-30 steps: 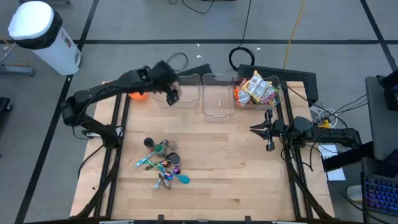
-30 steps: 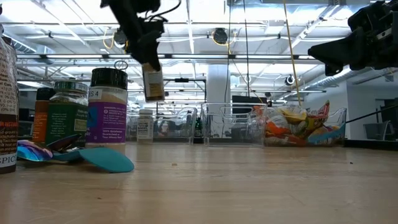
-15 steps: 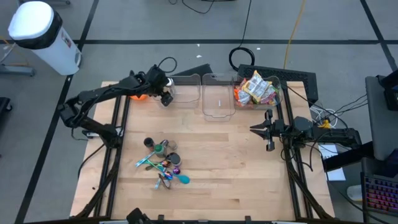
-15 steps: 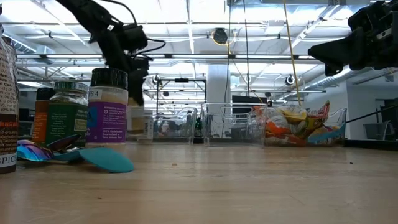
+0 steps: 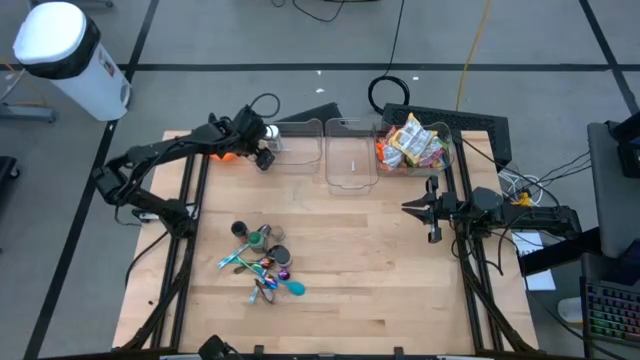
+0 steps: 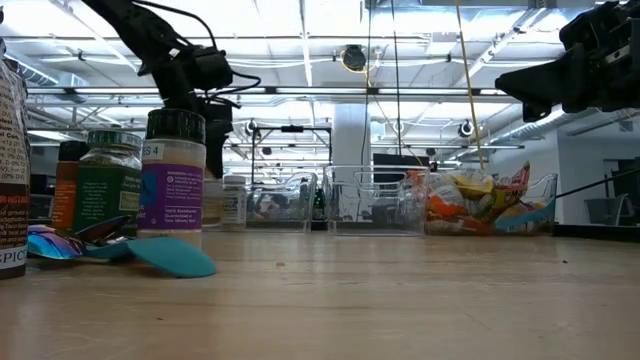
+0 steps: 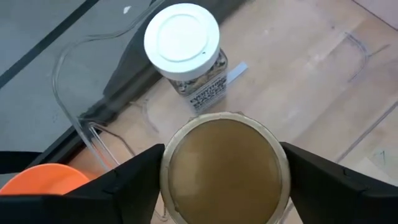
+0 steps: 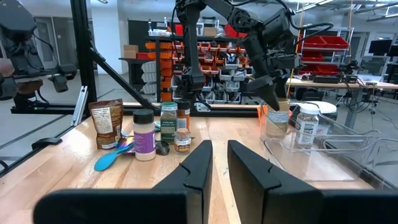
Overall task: Pick & Place Food Item
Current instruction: Put the golden seasoning bottle into the left transparent bin, then put the left black seasoning bottle into the left transparent bin
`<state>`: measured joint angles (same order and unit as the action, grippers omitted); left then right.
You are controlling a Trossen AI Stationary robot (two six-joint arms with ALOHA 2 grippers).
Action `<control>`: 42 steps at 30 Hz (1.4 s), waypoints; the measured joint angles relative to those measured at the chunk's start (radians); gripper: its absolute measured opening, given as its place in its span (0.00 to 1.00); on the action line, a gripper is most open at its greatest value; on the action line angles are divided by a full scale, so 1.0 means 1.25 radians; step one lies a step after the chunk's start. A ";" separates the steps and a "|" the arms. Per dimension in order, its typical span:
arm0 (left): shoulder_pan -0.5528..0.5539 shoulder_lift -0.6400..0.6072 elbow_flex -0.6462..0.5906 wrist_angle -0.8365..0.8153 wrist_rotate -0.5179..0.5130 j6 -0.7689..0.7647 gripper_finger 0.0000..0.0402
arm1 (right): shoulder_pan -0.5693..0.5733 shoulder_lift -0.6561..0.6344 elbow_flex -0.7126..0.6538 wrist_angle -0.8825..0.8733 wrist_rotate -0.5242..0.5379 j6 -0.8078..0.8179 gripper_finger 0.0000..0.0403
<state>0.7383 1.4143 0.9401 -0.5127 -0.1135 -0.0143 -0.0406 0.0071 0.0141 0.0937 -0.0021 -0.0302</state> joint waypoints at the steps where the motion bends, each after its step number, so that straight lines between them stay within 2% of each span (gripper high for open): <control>1: -0.001 0.000 0.000 0.000 0.000 -0.001 0.80 | 0.000 0.000 0.000 0.000 0.000 0.000 0.11; 6: 0.000 0.000 0.000 -0.003 -0.001 -0.012 0.81 | 0.000 0.000 0.000 0.000 0.000 0.000 0.11; 18: 0.000 -0.002 0.000 0.032 -0.003 0.008 0.74 | 0.000 0.000 0.000 0.000 0.000 0.000 0.11; 24: 0.000 -0.021 0.000 0.040 -0.015 0.008 0.77 | 0.000 0.000 0.000 0.000 0.000 0.000 0.11; 30: 0.000 -0.077 0.000 0.038 -0.015 0.004 0.79 | 0.000 0.000 0.000 0.000 0.000 0.000 0.11; 37: -0.006 -0.170 0.000 0.038 -0.011 -0.066 0.75 | 0.000 0.000 0.000 0.000 0.000 0.000 0.11; 42: -0.030 -0.230 0.000 0.075 0.032 -0.082 0.75 | 0.000 0.000 0.000 0.000 0.000 0.000 0.11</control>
<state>0.7011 1.1267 0.9401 -0.4187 -0.0737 -0.1167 -0.0406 0.0071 0.0143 0.0934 -0.0021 -0.0301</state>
